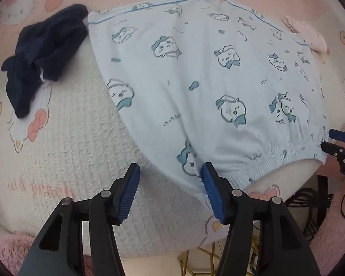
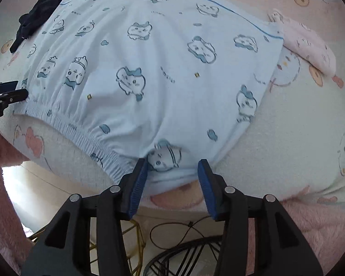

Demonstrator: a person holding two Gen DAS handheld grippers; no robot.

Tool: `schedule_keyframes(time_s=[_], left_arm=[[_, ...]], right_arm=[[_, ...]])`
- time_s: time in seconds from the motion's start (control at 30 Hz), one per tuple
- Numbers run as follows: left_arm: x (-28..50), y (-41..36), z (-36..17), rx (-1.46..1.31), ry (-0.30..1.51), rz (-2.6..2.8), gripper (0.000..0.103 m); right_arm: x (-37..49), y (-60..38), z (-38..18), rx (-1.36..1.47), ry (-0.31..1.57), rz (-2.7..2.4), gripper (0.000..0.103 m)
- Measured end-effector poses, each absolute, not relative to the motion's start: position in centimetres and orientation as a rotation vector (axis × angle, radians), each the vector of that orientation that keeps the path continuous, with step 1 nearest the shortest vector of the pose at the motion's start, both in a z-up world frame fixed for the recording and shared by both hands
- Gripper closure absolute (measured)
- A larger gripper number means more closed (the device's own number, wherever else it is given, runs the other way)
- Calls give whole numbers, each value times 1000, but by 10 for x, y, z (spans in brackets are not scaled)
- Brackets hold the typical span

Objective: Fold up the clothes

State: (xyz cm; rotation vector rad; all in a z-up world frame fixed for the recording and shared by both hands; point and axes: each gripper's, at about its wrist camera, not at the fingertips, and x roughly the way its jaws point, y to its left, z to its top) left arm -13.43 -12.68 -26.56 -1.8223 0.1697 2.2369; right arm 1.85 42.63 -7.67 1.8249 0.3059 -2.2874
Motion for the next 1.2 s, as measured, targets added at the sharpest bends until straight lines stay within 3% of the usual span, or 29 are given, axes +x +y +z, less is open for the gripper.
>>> schedule_keyframes(time_s=[0.1,0.37,0.47,0.57,0.63,0.73,0.77,0.9,1.0,1.1,1.2], left_arm=[[-148,-138,-247,-1721,115,2289,44],[-232,-93,-234,-1538,248,2327,44],[-262,-72,-255,-1575,258,2242,44],[-263,-92,-263,-1624,384,2153,44],[-265,-113,-262,-1650,408,2112,44],[-283,-139,-249,-1599,342,2202,44],[-294,-142,-246,-1575,322,2247,44],[-337,-126,-256,-1581,306,2322,46],[-354,-122,-268,-1600,420,2332,46],[-371,-151,-263,-1639,500,2418,46],[-382,-187,-254,-1716,377,2469,49]], right_arm=[[2,414,-72,1787,327,-2277,58],[-113,372,-31,1573,431,-2298,57],[-122,352,-64,1570,584,-2205,58],[-127,374,-88,1644,671,-2144,49],[-130,408,-88,1784,621,-2114,45],[-138,435,-83,1877,580,-2103,47],[-144,436,-81,1889,560,-2123,53],[-176,356,-52,1626,371,-2175,55],[-191,273,-52,1465,419,-2129,57],[-204,230,-92,1584,640,-2040,59],[-218,241,-98,1643,669,-1959,57]])
